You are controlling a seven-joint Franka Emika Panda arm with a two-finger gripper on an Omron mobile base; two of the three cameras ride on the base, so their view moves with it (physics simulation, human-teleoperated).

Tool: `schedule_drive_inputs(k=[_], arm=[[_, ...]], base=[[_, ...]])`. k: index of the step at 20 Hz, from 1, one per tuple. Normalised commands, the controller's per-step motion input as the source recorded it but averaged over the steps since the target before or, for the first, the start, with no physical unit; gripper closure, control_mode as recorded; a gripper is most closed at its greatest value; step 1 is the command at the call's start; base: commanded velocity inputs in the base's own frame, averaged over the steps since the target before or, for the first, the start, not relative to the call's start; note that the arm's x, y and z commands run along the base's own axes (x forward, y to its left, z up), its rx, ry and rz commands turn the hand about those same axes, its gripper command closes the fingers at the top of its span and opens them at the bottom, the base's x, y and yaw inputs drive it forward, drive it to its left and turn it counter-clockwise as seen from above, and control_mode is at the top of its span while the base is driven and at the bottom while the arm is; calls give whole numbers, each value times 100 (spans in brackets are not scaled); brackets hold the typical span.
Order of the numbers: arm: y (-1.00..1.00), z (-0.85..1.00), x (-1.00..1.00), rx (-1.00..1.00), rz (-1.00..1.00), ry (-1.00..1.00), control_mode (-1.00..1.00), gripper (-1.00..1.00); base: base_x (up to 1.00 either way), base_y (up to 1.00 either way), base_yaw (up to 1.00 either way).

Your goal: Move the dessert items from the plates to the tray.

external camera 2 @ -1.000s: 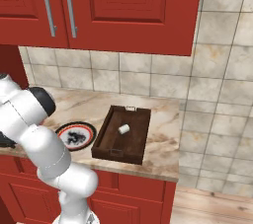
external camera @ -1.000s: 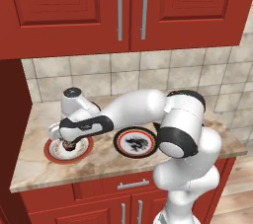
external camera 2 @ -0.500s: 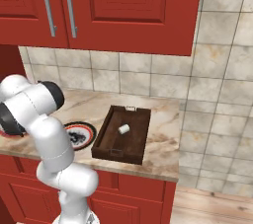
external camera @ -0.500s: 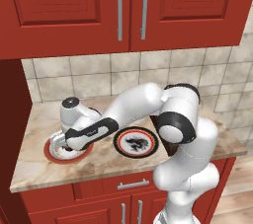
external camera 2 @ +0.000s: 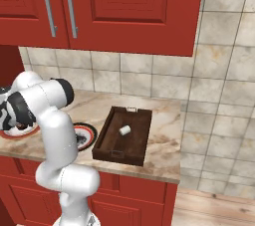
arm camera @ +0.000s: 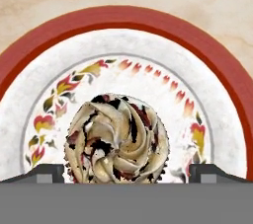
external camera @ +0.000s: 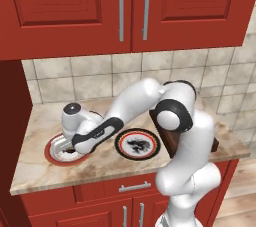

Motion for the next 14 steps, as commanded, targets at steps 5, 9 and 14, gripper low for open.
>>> schedule_drive_inputs(k=[5, 9, 14], arm=[[3, -3, 4, 0, 0, -1, -100, -100], [10, -1, 16, 0, 0, 0, -100, -100], [2, -16, 3, -1, 0, 0, -100, -100]], base=[[0, 0, 0], [0, 0, 0], [0, 0, 0]])
